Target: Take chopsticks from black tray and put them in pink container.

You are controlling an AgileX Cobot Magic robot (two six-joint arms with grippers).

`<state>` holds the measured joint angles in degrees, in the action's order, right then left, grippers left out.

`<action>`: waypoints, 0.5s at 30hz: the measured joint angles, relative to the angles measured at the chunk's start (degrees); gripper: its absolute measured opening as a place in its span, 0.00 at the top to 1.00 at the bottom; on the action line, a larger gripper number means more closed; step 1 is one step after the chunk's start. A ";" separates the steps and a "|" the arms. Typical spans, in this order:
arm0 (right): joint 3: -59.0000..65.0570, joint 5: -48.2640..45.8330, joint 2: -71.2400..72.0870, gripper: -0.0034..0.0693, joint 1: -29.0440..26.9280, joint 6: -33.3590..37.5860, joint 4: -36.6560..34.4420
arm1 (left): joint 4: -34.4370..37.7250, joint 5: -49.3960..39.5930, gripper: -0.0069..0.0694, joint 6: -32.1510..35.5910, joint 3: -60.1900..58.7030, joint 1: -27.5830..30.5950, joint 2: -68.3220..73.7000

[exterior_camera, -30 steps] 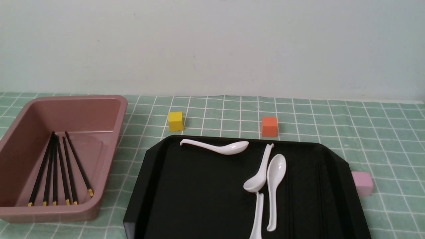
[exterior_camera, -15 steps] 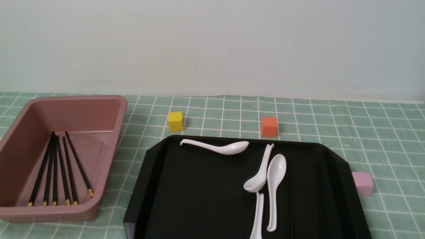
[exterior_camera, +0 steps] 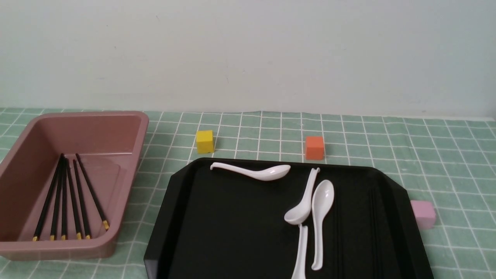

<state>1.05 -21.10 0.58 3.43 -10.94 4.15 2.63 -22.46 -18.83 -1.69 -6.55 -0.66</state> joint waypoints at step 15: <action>0.00 0.00 0.00 0.62 0.00 0.00 0.00 | 0.00 0.00 0.86 0.00 0.00 0.00 0.00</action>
<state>1.05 -21.10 0.58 3.43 -10.94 4.15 2.63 -22.46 -18.83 -1.69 -6.55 -0.66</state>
